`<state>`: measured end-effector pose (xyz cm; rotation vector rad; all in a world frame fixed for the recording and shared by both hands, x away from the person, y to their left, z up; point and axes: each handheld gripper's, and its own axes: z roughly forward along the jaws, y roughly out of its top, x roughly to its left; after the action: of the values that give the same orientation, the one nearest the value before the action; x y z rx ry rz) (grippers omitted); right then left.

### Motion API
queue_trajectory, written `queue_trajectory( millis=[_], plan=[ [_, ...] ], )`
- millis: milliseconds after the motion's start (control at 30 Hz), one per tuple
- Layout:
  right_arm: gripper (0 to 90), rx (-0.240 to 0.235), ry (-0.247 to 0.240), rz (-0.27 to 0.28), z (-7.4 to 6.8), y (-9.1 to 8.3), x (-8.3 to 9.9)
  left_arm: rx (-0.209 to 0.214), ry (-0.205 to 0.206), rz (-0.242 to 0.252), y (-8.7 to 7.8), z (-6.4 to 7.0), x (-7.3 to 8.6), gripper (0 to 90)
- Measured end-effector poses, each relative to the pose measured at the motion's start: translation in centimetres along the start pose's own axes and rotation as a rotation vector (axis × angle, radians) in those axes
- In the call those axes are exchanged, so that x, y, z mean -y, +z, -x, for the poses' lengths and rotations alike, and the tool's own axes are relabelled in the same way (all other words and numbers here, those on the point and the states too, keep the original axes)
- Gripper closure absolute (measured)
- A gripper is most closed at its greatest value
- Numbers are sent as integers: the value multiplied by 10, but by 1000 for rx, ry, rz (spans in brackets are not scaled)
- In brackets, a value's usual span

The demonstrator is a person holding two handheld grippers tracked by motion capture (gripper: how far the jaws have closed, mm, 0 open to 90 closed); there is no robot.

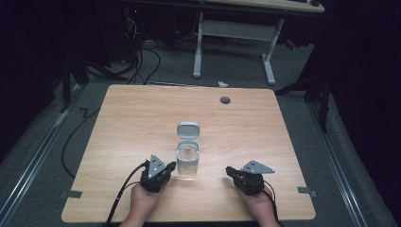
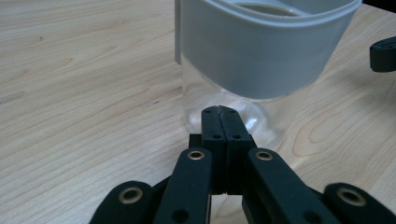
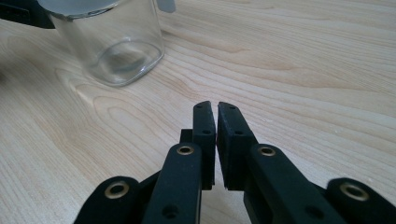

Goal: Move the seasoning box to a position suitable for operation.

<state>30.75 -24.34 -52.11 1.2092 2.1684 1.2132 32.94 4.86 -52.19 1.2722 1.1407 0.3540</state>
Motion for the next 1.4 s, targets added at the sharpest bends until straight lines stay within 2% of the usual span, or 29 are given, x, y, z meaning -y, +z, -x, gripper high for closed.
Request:
queue_trajectory(
  millis=[200,300,367,400,467,500,533,567,600,733,767,867,1067,1200,1300,1400],
  plan=[
    [895,7,4,11,-2,1,-1,3,-3,1,-12,0,5,891],
    [900,7,-4,31,-6,3,-8,24,4,-23,-16,6,12,900],
    [900,1,6,45,-8,8,-16,41,8,-41,-16,10,16,900],
    [900,1,-1,50,-11,14,-24,45,8,-43,-15,11,18,900],
    [900,0,-6,48,-11,17,-27,54,8,-51,-12,14,20,900],
    [900,6,-23,46,-13,26,-36,58,7,-54,-11,14,20,900],
    [900,6,-23,46,-13,26,-36,60,8,-56,-9,15,21,900],
    [900,12,-26,55,-15,33,-46,63,3,-58,-7,16,21,900],
    [900,12,-26,55,-15,33,-46,65,4,-61,-6,16,21,900],
    [899,23,-13,70,-13,50,-66,83,12,-66,0,21,22,900],
    [899,27,5,68,-11,57,-73,89,6,-68,2,22,22,900],
    [899,29,13,68,-9,65,-81,98,5,-68,6,25,23,900],
    [899,36,24,93,-3,73,-102,108,14,-71,5,26,27,900],
    [899,32,28,108,-3,75,-111,108,-6,-64,4,25,26,900],
    [899,31,18,108,-4,79,-117,107,6,-65,4,25,27,900],
    [899,27,10,118,-6,81,-122,106,-3,-64,3,25,26,899]
  ],
)
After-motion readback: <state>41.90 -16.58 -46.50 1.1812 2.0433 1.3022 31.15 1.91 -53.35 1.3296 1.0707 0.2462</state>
